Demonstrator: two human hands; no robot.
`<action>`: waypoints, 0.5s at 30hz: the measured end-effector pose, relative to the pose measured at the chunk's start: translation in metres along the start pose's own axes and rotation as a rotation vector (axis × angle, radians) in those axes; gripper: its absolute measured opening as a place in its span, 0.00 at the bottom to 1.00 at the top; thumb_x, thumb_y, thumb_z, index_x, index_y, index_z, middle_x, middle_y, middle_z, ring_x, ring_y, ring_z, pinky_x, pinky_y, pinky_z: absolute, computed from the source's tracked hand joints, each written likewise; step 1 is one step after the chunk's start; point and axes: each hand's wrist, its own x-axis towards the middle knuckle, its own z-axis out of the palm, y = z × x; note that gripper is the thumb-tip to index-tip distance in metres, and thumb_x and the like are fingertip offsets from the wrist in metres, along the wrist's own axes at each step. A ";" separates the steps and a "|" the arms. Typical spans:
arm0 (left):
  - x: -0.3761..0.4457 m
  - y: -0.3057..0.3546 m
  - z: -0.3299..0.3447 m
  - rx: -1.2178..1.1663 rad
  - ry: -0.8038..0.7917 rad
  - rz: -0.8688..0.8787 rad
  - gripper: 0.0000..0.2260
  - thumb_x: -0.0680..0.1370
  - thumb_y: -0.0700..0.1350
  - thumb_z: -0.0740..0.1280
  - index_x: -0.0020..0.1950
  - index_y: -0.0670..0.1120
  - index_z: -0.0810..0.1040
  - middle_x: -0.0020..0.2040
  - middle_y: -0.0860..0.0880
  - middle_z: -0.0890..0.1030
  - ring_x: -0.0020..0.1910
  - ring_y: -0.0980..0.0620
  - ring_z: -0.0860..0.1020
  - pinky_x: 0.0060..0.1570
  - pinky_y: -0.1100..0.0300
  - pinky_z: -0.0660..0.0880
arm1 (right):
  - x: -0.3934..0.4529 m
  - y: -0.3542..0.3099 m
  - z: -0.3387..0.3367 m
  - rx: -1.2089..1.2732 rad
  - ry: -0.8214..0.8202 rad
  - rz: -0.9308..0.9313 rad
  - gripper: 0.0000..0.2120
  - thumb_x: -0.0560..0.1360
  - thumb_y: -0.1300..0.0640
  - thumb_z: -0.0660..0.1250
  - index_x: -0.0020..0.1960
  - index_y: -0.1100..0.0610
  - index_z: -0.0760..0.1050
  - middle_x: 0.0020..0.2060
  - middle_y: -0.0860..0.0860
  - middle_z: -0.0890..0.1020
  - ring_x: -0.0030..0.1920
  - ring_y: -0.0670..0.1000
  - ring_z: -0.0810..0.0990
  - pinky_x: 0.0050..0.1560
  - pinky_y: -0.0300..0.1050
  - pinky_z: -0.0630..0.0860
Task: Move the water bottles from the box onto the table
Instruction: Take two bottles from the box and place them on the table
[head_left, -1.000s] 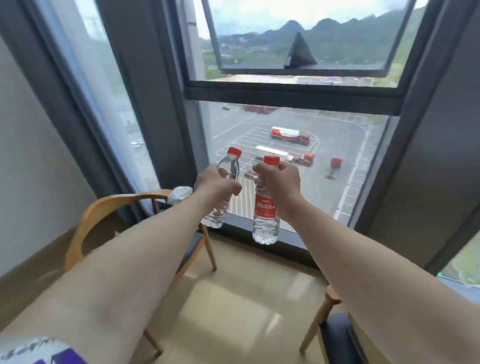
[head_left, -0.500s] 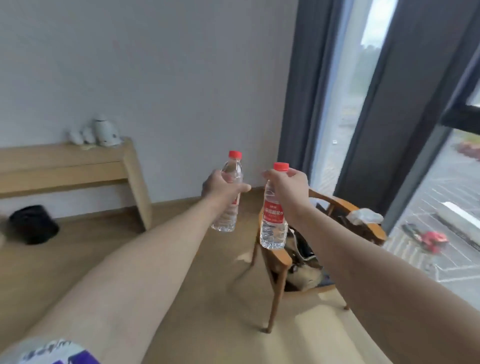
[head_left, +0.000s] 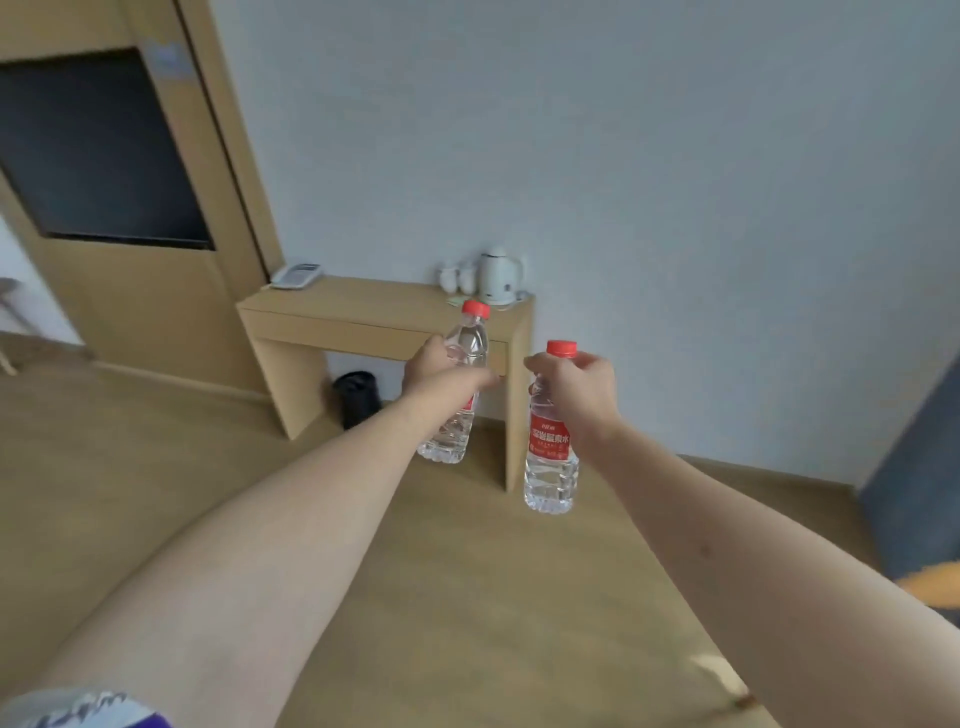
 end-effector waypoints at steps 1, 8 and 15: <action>0.020 -0.002 -0.010 0.004 0.029 -0.009 0.21 0.62 0.51 0.80 0.49 0.53 0.74 0.47 0.52 0.80 0.43 0.54 0.79 0.36 0.59 0.72 | 0.018 0.001 0.018 -0.002 -0.025 0.004 0.11 0.63 0.55 0.75 0.42 0.60 0.79 0.29 0.53 0.79 0.28 0.52 0.79 0.32 0.45 0.79; 0.140 -0.038 -0.064 -0.050 0.136 -0.082 0.26 0.61 0.50 0.80 0.56 0.50 0.76 0.51 0.50 0.82 0.49 0.49 0.82 0.54 0.48 0.80 | 0.125 0.020 0.132 -0.042 -0.178 0.048 0.11 0.63 0.54 0.76 0.40 0.58 0.79 0.30 0.53 0.81 0.30 0.54 0.81 0.39 0.53 0.82; 0.286 -0.087 -0.104 -0.091 0.126 -0.068 0.27 0.59 0.51 0.81 0.55 0.50 0.76 0.50 0.52 0.82 0.47 0.52 0.81 0.46 0.55 0.78 | 0.231 0.050 0.246 -0.122 -0.212 0.017 0.10 0.65 0.54 0.76 0.41 0.57 0.79 0.30 0.52 0.81 0.29 0.52 0.81 0.36 0.48 0.79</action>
